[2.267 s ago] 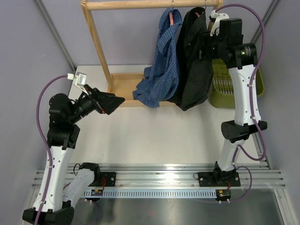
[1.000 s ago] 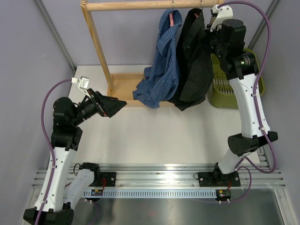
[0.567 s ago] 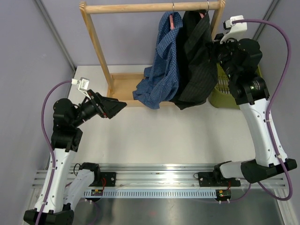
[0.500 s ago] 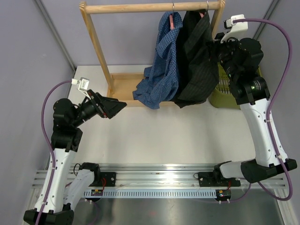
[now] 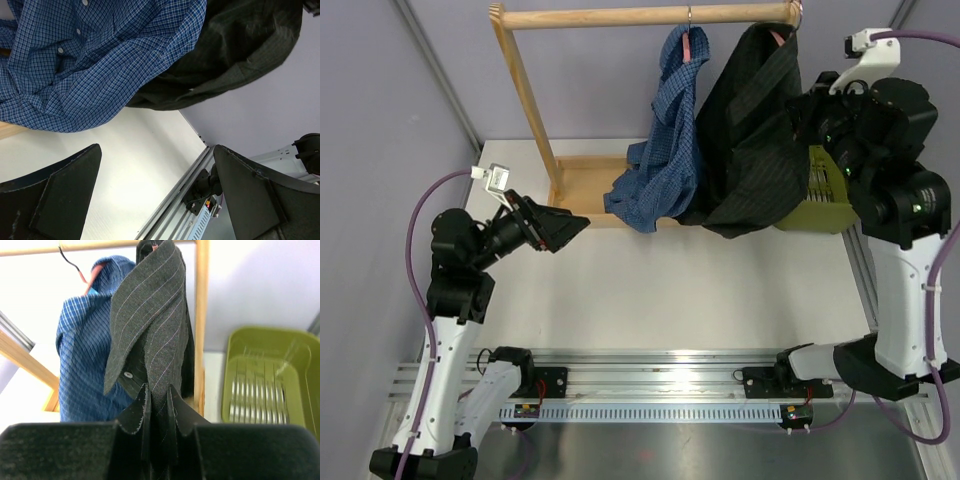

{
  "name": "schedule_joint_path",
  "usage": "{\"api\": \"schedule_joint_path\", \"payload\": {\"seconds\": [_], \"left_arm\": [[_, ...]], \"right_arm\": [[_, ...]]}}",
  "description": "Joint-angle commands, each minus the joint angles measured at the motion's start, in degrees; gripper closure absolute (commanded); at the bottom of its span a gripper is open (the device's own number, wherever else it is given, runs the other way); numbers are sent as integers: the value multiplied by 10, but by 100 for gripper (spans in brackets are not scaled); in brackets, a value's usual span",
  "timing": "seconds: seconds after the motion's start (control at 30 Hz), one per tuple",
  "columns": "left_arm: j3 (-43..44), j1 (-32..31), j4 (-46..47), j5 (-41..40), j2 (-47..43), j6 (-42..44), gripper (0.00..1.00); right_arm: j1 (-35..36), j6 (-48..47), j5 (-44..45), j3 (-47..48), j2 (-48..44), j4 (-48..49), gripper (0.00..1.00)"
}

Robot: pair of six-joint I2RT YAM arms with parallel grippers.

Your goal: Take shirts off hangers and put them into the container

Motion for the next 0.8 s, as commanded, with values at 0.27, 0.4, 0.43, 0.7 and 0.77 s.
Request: {"api": "schedule_joint_path", "payload": {"seconds": [0.27,0.4,0.43,0.7,0.77], "left_arm": [[69,-3,2,11,26,18,1],[86,-3,6,12,30,19,1],[88,-3,7,15,30,15,1],[100,-26,99,40,37,-43,1],[100,-51,129,34,37,-57,1]], "right_arm": [[4,82,-29,42,-104,-159,100],[4,69,-129,-103,-252,-15,100],[3,74,-164,-116,-268,20,100],[4,93,-366,-113,-225,-58,100],[3,104,-395,-157,-235,-37,100]]}}
